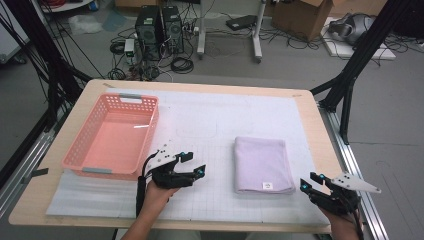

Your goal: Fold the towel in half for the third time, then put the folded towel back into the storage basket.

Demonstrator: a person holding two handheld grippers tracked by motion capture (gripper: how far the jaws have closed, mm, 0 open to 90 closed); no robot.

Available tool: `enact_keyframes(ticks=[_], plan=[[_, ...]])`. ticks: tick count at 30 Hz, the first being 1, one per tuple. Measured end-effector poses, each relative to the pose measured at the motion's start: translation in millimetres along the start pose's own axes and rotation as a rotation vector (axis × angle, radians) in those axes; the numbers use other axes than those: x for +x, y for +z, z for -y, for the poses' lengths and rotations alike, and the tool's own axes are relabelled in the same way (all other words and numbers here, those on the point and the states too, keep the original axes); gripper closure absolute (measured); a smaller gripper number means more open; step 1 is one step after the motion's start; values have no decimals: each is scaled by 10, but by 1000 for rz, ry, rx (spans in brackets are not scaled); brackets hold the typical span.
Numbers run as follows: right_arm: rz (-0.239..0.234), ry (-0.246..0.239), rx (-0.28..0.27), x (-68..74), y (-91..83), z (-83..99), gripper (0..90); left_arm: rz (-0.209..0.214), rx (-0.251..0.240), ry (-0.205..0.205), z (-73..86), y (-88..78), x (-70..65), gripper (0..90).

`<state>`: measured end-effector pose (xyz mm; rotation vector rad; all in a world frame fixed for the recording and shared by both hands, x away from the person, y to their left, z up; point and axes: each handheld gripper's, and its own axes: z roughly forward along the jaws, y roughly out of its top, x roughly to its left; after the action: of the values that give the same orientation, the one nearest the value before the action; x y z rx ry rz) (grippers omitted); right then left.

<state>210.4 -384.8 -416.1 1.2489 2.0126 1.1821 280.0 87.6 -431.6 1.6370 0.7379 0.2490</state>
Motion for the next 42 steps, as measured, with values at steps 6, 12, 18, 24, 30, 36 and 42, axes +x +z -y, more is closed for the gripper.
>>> enact_keyframes(ticks=[6,12,18,24,30,36,42], plan=[[44,-2,-1,-50,4,2,420,-1,26,55,7,38,-60,304],[86,14,-20,-97,-5,0,254,-36,63,55,15,64,-87,247],[99,12,-27,-126,4,5,208,-64,63,48,13,45,-90,233],[95,-2,-11,-87,33,-2,208,-63,58,37,11,34,-70,245],[95,2,-11,-101,54,-2,208,-63,57,22,10,46,-59,241],[91,11,-2,-107,76,11,208,-68,88,26,33,110,-34,238],[82,4,4,-98,97,16,209,-65,71,17,-6,219,-37,239]])
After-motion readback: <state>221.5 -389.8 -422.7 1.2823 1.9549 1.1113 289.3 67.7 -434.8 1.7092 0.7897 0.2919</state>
